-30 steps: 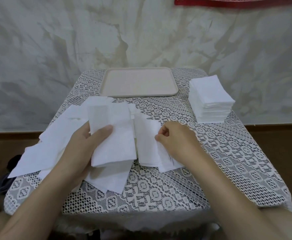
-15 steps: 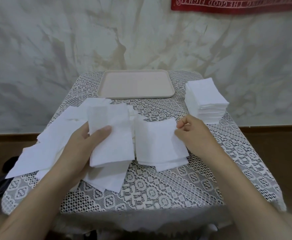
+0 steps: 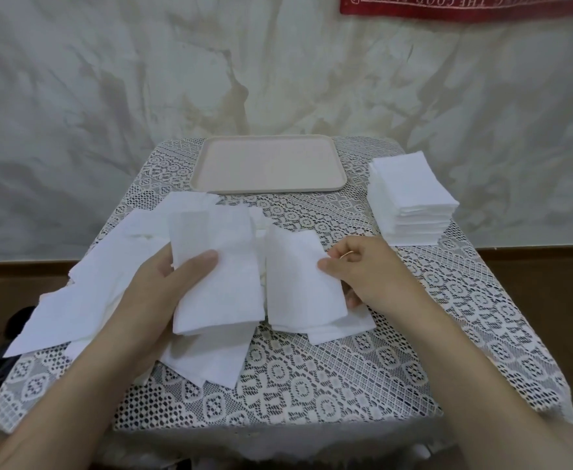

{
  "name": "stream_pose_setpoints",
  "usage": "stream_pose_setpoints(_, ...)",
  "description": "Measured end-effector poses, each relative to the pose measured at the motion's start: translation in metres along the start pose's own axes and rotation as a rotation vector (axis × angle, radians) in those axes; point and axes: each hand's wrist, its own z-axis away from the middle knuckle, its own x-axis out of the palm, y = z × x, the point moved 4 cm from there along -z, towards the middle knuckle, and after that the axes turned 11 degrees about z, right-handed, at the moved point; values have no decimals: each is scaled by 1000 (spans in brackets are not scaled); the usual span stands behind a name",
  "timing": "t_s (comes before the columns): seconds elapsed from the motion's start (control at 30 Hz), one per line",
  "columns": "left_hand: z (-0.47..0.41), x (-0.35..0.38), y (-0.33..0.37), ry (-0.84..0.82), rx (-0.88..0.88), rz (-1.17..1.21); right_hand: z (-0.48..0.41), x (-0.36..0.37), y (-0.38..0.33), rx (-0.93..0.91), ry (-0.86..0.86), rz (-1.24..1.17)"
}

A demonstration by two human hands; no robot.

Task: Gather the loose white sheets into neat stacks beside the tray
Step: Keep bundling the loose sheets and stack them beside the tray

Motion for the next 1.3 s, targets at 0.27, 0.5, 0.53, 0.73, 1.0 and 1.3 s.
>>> stream_pose_setpoints(0.27, -2, -1, -2, 6, -12, 1, 3, 22, -17, -34, 35, 504)
stream_pose_setpoints(0.5, -1, 0, -2, 12, -16, 8, 0, 25, -13, -41, 39, 518)
stream_pose_setpoints(0.53, -1, 0, -2, 10, -18, 9, 0, 24, -13, -41, 38, 526)
stream_pose_setpoints(0.73, -2, 1, -3, 16, -19, 17, -1, 27, -13, -55, 54, 592)
stream_pose_setpoints(1.0, -3, -1, -4, 22, -17, 13, 1, 9, -19, -125, 114, 520)
stream_pose_setpoints(1.3, -2, 6, -1, -22, -5, 23, -6, -6, 5, 27, 105, 109)
